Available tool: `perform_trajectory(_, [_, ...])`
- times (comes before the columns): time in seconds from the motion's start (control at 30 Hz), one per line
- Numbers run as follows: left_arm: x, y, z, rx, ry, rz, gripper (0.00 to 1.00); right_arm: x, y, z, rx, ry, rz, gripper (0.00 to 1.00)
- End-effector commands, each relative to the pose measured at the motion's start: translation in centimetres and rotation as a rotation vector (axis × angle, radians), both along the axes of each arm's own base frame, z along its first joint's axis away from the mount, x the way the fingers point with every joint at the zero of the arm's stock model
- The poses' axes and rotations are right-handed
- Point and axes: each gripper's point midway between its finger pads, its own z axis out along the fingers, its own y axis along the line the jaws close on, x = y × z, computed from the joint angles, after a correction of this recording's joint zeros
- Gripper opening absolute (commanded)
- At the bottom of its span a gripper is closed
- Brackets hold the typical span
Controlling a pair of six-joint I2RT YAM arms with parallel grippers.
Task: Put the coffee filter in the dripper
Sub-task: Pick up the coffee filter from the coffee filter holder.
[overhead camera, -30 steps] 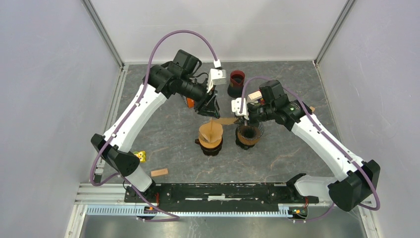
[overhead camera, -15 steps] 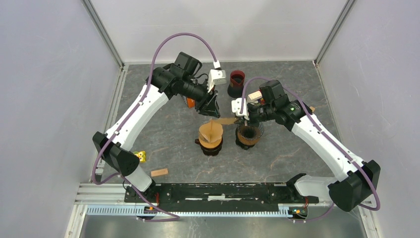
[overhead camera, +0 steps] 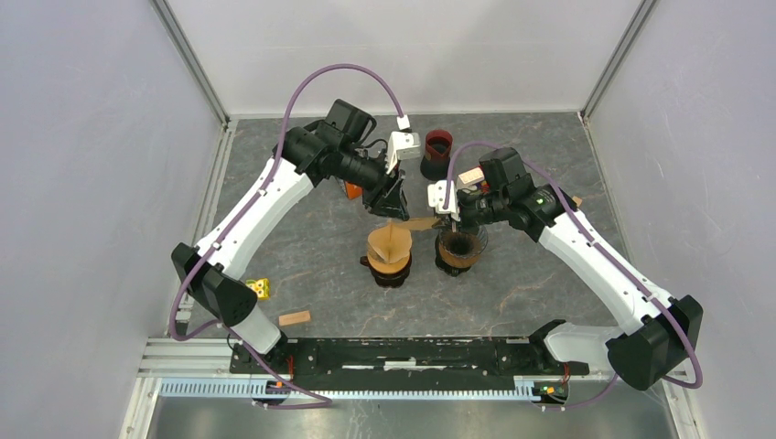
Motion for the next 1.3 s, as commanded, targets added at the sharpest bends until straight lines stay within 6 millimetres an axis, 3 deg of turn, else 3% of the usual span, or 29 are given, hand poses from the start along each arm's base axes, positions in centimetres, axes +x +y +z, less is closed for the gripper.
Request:
perform_trajectory(0.0, [-1.35, -0.17, 1.78, -0.057, -0.012, -0.021, 0.49, 0.16, 0.36, 1.17, 0.027, -0.019, 0.0, 0.0])
perform_trajectory(1.27, [-2.29, -0.58, 1.18, -0.05, -0.007, -0.056, 0.5, 0.33, 0.28, 0.58, 0.01, 0.008, -0.017, 0.0])
